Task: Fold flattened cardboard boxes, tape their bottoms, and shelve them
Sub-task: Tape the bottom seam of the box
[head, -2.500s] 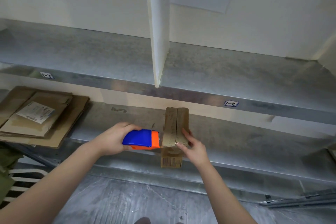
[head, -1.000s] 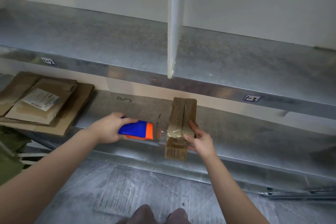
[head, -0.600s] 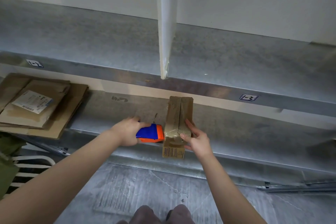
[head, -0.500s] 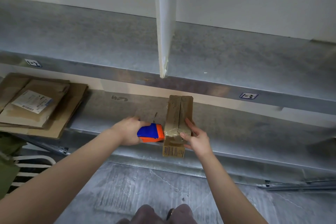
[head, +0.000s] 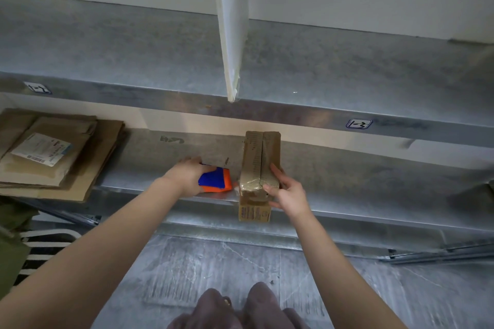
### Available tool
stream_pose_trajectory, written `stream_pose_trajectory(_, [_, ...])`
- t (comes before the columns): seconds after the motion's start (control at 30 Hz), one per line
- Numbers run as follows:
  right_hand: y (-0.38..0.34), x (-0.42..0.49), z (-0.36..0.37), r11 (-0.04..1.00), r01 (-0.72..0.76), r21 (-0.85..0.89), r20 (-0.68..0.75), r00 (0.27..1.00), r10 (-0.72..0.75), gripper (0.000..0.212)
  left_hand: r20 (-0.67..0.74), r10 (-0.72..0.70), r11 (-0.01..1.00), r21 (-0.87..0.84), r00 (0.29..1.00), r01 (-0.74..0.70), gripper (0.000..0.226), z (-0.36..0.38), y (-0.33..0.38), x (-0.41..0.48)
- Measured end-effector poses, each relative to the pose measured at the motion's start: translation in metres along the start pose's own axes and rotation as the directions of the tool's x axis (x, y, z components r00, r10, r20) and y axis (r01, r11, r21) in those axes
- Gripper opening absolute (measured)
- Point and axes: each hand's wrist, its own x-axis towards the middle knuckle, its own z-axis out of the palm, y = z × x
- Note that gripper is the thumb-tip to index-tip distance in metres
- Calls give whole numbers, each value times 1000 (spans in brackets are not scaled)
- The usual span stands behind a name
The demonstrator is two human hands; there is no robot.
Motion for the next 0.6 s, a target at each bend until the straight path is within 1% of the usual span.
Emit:
stream_pose_trajectory(0.07, [2, 2, 0, 1000, 2, 9, 0, 1000, -2, 63, 34, -13, 998, -65, 999, 15, 61, 2, -10, 2])
stream_pose_trajectory(0.13, [4, 4, 0, 1000, 19, -7, 1, 1000, -19, 63, 50, -7, 998, -55, 999, 10, 62, 5, -18, 3])
stream_pose_trajectory(0.2, [4, 4, 0, 997, 47, -55, 3, 999, -47, 62, 40, 17, 1000, -2, 999, -17, 63, 6, -20, 4])
stream_pose_trajectory(0.3, [1, 2, -3, 955, 122, -269, -2, 992, -127, 59, 52, 10, 990, 140, 999, -17, 65, 3, -17, 0])
stream_pose_trajectory(0.37, [-3, -2, -7, 904, 160, -397, 5, 985, -172, 60, 14, 19, 985, 171, 1000, -21, 67, 2, -9, -5])
stream_pose_trajectory(0.43, [-5, -7, -9, 858, 208, -470, 35, 975, -217, 61, -71, 59, 992, 114, 996, -51, 68, 1, 4, -12])
stream_pose_trajectory(0.53, [-4, -14, -8, 772, 270, -576, 80, 958, -276, 62, -226, 121, 986, -82, 967, -143, 67, 2, 32, -23])
stream_pose_trajectory(0.6, [-2, -16, -8, 741, 283, -609, 80, 951, -298, 72, -317, 147, 961, -177, 937, -211, 66, 5, 56, -29])
